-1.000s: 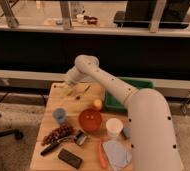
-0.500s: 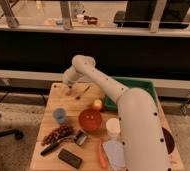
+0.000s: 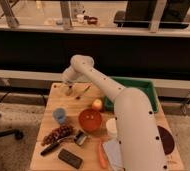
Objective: Place banana in table surface
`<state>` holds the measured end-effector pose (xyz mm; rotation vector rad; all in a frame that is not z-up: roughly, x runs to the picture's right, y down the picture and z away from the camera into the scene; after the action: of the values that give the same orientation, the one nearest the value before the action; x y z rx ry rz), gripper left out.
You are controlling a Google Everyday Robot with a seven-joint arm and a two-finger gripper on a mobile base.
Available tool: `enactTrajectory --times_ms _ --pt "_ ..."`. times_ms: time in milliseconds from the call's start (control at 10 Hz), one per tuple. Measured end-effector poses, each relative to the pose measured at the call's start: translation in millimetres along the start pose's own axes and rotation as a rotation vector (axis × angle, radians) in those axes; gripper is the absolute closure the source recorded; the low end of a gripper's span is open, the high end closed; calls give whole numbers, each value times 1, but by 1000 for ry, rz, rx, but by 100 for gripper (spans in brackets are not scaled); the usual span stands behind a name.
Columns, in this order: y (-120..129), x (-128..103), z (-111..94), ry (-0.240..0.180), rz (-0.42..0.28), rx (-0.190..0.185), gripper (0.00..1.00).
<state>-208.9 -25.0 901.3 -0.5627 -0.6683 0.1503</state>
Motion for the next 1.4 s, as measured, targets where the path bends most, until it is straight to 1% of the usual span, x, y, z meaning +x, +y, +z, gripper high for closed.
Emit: enactTrajectory --times_ms 400,900,1400 --pt "-11 9 8 23 10 10 20" --pt "-15 21 14 36 14 3 20" --pt "-15 23 18 46 9 -8 20"
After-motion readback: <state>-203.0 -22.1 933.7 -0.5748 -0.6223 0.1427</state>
